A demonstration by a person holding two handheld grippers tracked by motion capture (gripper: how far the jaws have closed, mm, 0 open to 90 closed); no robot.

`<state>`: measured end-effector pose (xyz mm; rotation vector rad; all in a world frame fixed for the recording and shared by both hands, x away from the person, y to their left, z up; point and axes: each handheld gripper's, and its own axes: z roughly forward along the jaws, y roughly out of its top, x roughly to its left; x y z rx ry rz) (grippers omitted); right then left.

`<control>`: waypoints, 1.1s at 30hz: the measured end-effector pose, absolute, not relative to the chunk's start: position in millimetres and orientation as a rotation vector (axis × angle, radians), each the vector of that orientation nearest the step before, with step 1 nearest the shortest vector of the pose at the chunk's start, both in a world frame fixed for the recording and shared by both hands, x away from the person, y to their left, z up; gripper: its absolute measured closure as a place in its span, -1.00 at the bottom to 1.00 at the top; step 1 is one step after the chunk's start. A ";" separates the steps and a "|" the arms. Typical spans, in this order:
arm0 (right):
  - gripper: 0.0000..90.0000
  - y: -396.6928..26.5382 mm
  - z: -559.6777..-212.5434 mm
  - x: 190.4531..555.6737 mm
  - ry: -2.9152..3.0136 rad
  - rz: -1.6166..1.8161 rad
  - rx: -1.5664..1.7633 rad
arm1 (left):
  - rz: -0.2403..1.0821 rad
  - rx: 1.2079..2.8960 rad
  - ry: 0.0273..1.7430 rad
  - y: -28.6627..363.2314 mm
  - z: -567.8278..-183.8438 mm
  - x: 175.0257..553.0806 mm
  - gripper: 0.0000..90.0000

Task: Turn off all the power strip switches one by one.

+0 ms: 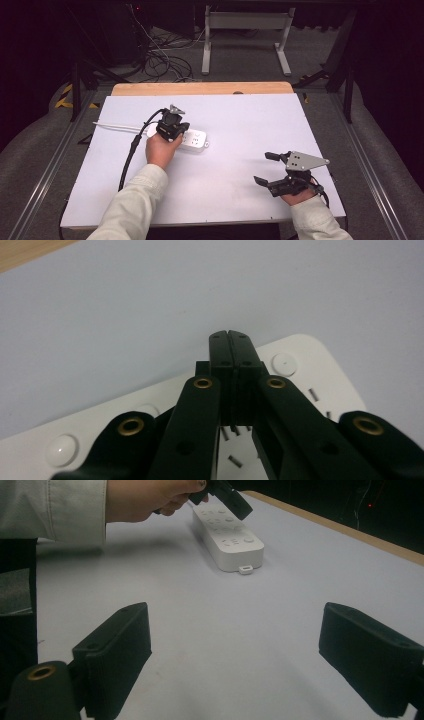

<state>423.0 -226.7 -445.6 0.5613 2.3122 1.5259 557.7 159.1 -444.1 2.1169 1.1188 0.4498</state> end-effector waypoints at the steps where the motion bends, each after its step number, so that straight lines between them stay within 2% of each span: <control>1: -0.70 -226.7 -445.7 423.2 2.313 1.526 0.562 | 0.447 2.117 1.124 160.2 -444.8 558.1 1.00; 33: -0.70 -226.6 -446.4 423.9 2.319 1.523 0.560 | 0.472 2.149 1.122 157.2 -456.9 558.1 1.00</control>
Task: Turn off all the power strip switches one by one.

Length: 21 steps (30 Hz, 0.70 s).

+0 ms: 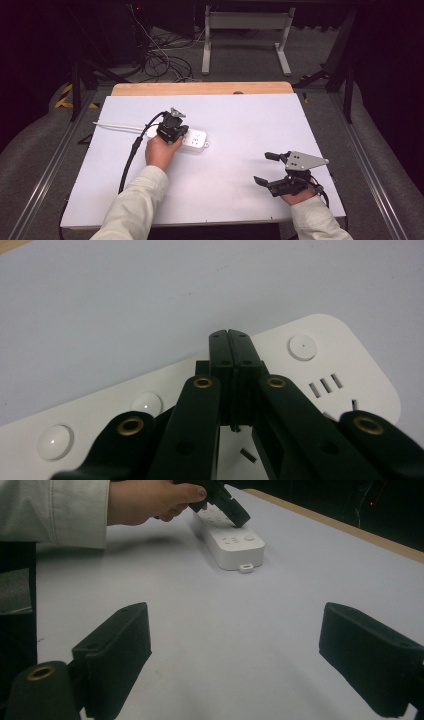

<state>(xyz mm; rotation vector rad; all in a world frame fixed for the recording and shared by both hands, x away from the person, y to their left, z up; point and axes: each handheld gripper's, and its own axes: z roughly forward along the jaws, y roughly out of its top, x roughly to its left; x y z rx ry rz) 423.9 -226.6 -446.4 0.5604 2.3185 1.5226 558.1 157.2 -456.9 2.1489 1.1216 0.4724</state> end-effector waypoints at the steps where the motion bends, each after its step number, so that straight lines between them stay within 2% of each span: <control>1: -0.70 -226.6 -446.4 423.9 2.319 1.521 0.560 | 0.487 2.155 1.117 156.6 -456.9 557.7 1.00; 14: -0.70 -226.4 -446.4 423.8 2.320 1.520 0.559 | 0.522 2.178 1.112 152.8 -456.3 556.5 1.00; 21: -0.70 -226.4 -446.4 423.7 2.320 1.525 0.559 | 0.489 2.172 1.127 154.0 -456.0 558.3 1.00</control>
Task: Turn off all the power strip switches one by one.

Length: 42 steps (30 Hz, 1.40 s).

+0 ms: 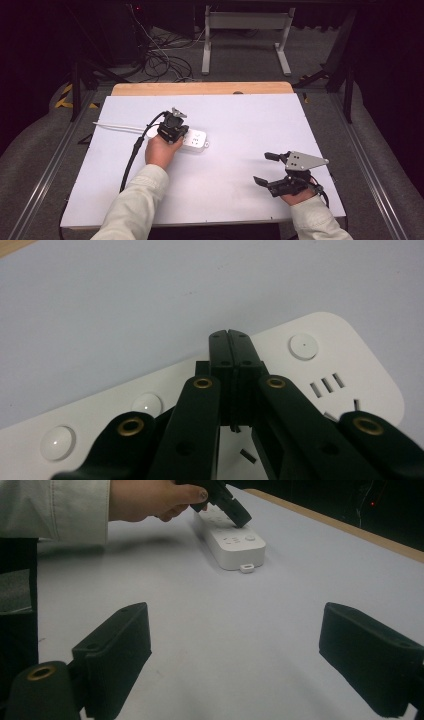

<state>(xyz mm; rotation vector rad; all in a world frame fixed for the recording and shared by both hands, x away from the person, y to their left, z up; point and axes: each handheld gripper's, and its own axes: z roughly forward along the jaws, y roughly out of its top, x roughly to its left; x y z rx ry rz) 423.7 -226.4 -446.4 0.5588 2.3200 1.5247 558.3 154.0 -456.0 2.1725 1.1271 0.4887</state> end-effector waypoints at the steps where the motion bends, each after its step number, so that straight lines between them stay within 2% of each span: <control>1: -0.70 -226.5 -446.5 423.7 2.320 1.525 0.559 | 0.502 2.177 1.121 153.7 -456.0 558.2 1.00; 8: -0.70 -227.0 -446.1 423.5 2.316 1.525 0.563 | 0.498 2.197 1.133 151.2 -454.2 559.3 1.00; 10: -0.70 -226.9 -446.2 423.2 2.316 1.526 0.563 | 0.546 2.197 1.112 150.9 -450.6 556.5 1.00; 12: -0.70 -226.6 -446.5 423.3 2.318 1.526 0.562 | 0.541 2.120 1.087 156.7 -440.4 553.3 1.00; 18: -0.70 -226.7 -446.5 424.2 2.319 1.521 0.567 | 0.560 2.106 1.067 166.1 -422.5 551.4 1.00; 30: -0.70 -226.5 -446.5 423.6 2.317 1.523 0.566 | 0.496 2.122 1.161 196.3 -430.8 559.6 1.00; 42: -0.70 -226.5 -446.7 423.9 2.322 1.520 0.565 | 0.475 2.163 1.194 193.0 -444.1 566.2 1.00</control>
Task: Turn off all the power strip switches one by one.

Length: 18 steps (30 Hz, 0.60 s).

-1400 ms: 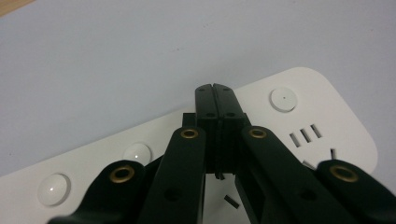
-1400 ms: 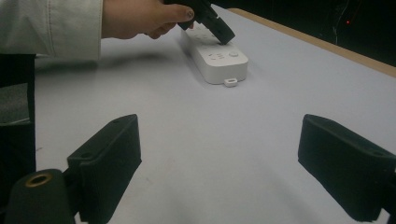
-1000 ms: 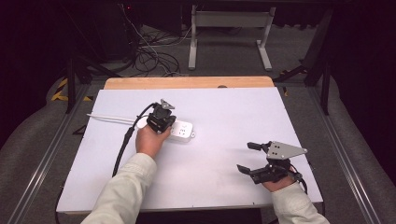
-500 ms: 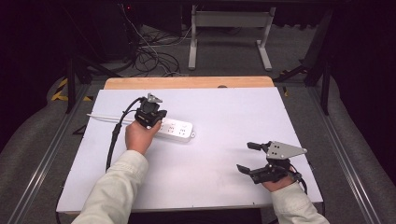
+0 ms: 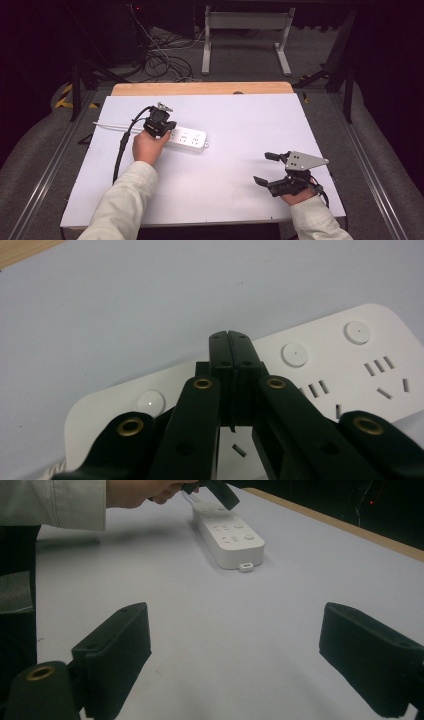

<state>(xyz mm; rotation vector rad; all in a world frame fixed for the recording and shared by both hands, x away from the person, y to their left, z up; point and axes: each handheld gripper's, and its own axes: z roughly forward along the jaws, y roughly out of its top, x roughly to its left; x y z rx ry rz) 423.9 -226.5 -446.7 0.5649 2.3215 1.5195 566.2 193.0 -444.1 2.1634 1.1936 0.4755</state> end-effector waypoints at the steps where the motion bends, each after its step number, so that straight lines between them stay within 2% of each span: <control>1: -0.70 -226.6 -446.6 423.8 2.320 1.519 0.565 | 0.474 2.168 1.200 192.5 -445.4 566.8 1.00; 18: -0.70 -226.7 -446.7 423.7 2.321 1.521 0.562 | 0.492 2.171 1.189 189.0 -452.4 566.5 1.00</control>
